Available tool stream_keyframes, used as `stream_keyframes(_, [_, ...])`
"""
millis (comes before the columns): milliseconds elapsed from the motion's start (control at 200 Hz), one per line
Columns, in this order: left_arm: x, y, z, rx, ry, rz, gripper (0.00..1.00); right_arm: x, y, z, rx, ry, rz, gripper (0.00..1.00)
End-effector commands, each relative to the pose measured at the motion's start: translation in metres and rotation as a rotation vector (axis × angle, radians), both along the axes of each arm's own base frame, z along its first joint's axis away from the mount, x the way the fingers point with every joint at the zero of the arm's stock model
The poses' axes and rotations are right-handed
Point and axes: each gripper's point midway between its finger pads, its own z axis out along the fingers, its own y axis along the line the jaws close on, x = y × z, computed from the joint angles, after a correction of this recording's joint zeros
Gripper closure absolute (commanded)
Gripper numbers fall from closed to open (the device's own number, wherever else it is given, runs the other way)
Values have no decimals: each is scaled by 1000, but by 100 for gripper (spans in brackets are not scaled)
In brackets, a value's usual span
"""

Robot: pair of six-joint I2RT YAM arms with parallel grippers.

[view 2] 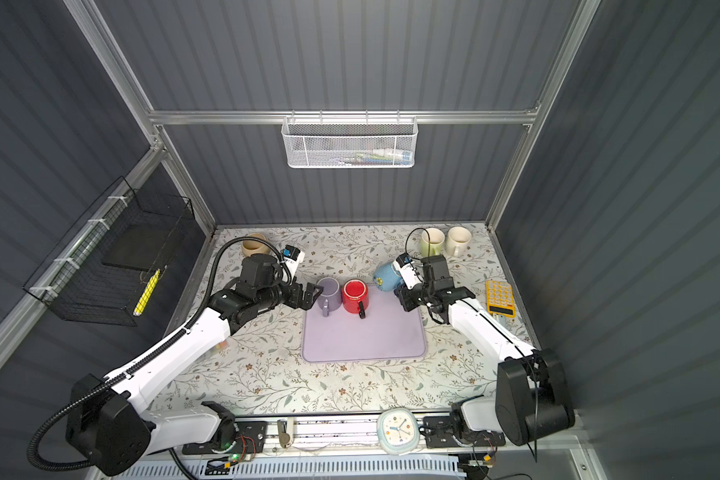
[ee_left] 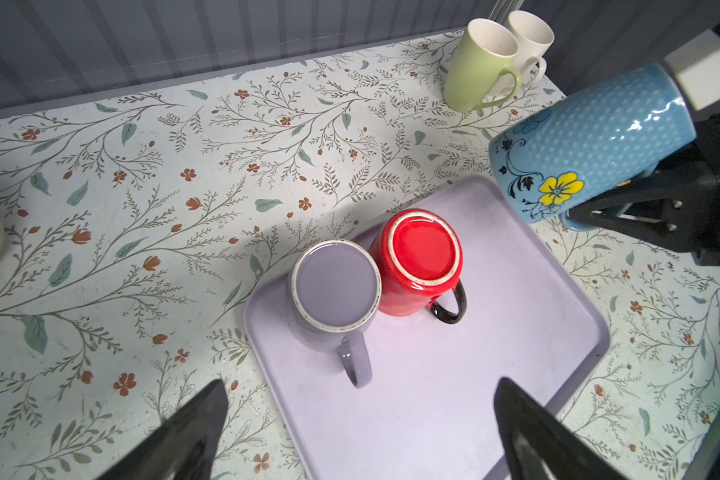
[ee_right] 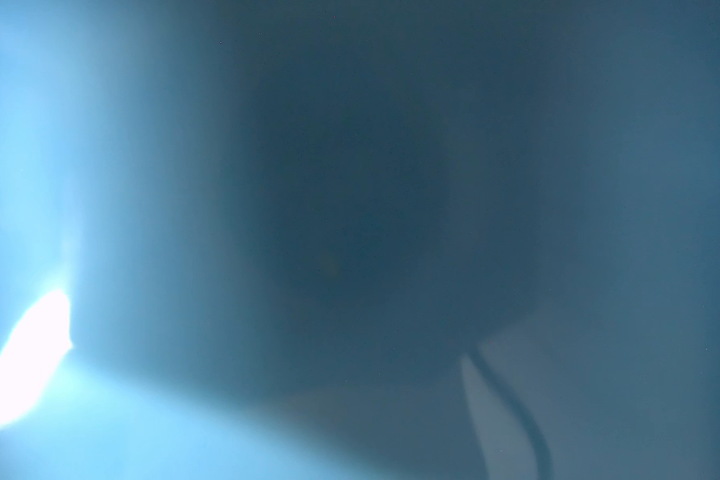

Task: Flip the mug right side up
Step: 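Close the right gripper on the blue mug and lift it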

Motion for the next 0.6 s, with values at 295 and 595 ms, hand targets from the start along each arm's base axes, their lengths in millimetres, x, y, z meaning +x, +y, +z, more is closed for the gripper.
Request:
stream_keyframes(295, [4,-18,12,-107,-2,-50,0,2,19,67,273,-200,20,98])
stream_keyframes(595, [4,-35,27,-220,-3,-94,0,0,29,89,393,-242,62,98])
